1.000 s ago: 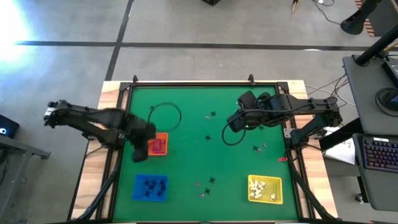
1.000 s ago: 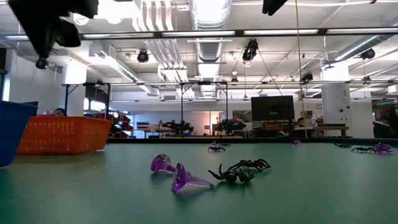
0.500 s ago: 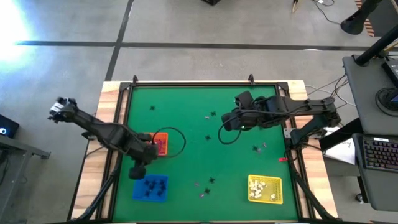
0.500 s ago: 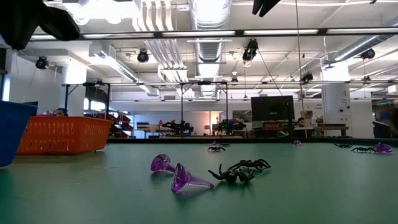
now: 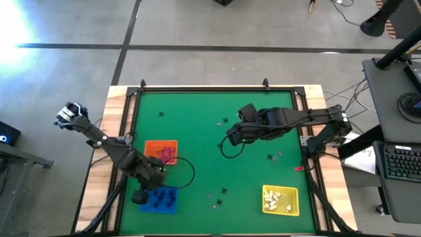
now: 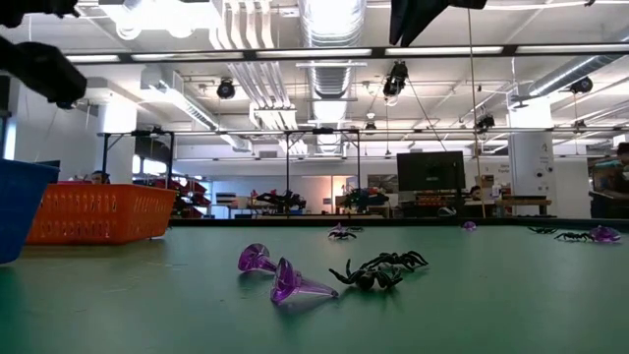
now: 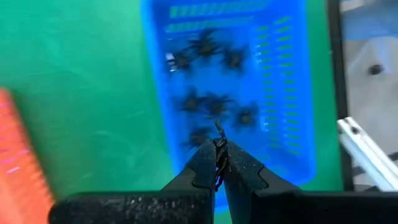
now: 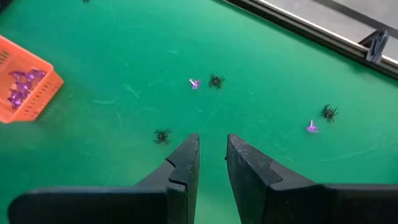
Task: Sort Halloween decoration
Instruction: Put the black spider toy into the blue bin, then put the violet witch hat toy into the orange bin
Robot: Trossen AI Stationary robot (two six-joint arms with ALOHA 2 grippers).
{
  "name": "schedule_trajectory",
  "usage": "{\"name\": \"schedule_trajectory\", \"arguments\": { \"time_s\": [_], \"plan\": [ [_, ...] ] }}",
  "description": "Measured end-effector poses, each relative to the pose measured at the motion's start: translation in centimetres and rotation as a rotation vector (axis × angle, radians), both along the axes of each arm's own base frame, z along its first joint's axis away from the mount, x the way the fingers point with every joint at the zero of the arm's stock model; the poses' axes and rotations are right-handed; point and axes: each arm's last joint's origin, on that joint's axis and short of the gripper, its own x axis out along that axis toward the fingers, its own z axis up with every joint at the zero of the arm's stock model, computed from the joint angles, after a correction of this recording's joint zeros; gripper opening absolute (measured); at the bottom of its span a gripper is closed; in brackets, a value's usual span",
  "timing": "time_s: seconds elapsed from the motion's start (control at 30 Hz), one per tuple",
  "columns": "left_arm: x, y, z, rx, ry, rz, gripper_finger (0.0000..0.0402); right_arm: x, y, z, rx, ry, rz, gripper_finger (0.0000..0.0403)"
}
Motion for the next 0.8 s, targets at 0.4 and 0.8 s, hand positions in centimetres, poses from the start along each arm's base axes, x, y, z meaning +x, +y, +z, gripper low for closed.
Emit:
{"name": "schedule_trajectory", "arguments": {
  "time_s": [0.4, 0.8],
  "plan": [
    [-0.2, -0.3, -2.2, -0.094, 0.013, 0.047, 0.0031, 0.2, 0.1, -0.2, 0.037, -0.002, -0.011, 0.0070],
    [-0.3, -0.1, -2.3, -0.077, 0.025, 0.034, 0.0055, 0.2, 0.2, -0.2, 0.040, -0.003, -0.009, 0.0070]
  ]
}}
